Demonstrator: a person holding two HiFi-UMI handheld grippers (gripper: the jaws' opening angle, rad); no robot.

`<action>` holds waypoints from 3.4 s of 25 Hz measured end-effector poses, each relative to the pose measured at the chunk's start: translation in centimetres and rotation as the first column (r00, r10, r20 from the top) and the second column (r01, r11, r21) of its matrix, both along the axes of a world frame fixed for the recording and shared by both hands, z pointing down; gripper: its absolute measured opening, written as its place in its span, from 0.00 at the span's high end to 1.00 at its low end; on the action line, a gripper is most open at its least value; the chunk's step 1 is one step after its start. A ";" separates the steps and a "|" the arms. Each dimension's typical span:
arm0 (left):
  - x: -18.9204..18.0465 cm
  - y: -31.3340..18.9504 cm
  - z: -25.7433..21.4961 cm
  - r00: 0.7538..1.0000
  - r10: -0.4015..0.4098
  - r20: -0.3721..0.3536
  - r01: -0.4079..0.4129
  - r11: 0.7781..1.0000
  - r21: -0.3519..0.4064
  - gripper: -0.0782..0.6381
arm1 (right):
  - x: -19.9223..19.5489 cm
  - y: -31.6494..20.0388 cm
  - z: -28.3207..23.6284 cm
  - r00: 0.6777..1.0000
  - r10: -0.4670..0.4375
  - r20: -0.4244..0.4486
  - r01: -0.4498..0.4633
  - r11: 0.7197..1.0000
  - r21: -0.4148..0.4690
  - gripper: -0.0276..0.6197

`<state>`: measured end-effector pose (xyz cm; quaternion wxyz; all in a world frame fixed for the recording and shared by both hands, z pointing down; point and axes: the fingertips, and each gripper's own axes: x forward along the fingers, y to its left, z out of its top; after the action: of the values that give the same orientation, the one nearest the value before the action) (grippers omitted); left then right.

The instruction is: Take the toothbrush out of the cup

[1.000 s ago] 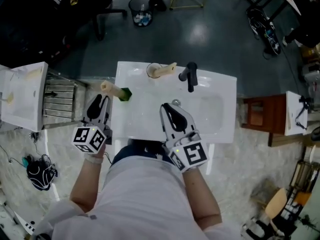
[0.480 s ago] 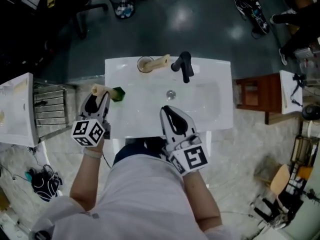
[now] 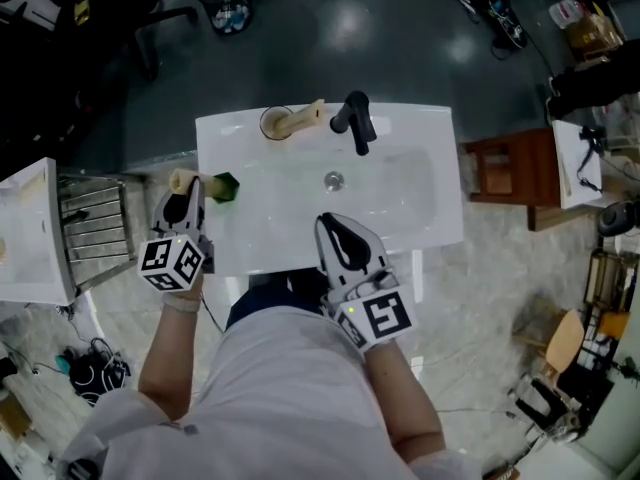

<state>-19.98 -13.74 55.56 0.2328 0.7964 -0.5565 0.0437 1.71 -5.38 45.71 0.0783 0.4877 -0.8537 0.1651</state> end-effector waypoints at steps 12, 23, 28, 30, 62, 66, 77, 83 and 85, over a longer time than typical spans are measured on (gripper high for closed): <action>-0.5 0.2 -6.9 1.000 -0.016 -0.008 0.016 0.995 0.102 0.79 | -0.7 -0.9 -1.9 0.998 -0.054 0.018 0.053 0.997 0.055 0.91; -1.2 0.7 -15.9 0.999 -0.038 -0.009 0.039 0.974 0.224 0.80 | -2.3 -3.8 -5.6 0.990 -0.119 0.070 0.107 0.982 0.154 0.91; -1.2 1.0 -18.9 0.999 -0.048 -0.019 0.052 0.962 0.268 0.80 | -3.0 -5.2 -7.1 0.987 -0.139 0.084 0.120 0.974 0.193 0.91; -1.3 1.1 -19.8 0.999 -0.049 -0.021 0.053 0.959 0.278 0.80 | -3.4 -5.6 -7.6 0.986 -0.142 0.089 0.121 0.972 0.204 0.91; 7.0 1.1 -20.6 0.985 -0.171 -0.028 0.172 0.936 0.308 0.80 | 7.3 -7.6 -7.1 0.974 -0.214 0.080 0.193 0.959 0.207 0.91; 11.5 1.8 -20.6 0.974 -0.226 -0.015 0.220 0.931 0.292 0.80 | 12.0 -8.3 -6.4 0.962 -0.254 0.096 0.234 0.954 0.188 0.91; 21.0 3.2 -20.7 0.953 -0.301 0.021 0.284 0.919 0.275 0.80 | 20.4 -8.8 -5.5 0.932 -0.334 0.139 0.310 0.935 0.171 0.91; 24.8 4.2 -20.7 0.941 -0.337 0.029 0.317 0.909 0.270 0.80 | 23.8 -8.7 -5.4 0.914 -0.367 0.175 0.343 0.927 0.153 0.91; 25.7 4.5 -20.7 0.938 -0.345 0.030 0.325 0.907 0.269 0.80 | 24.5 -8.7 -5.3 0.909 -0.375 0.184 0.350 0.924 0.153 0.91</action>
<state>5.71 -9.24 34.90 0.1089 0.7104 -0.6942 -0.0395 26.16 -14.05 40.37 -0.0113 0.3041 -0.9410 0.1481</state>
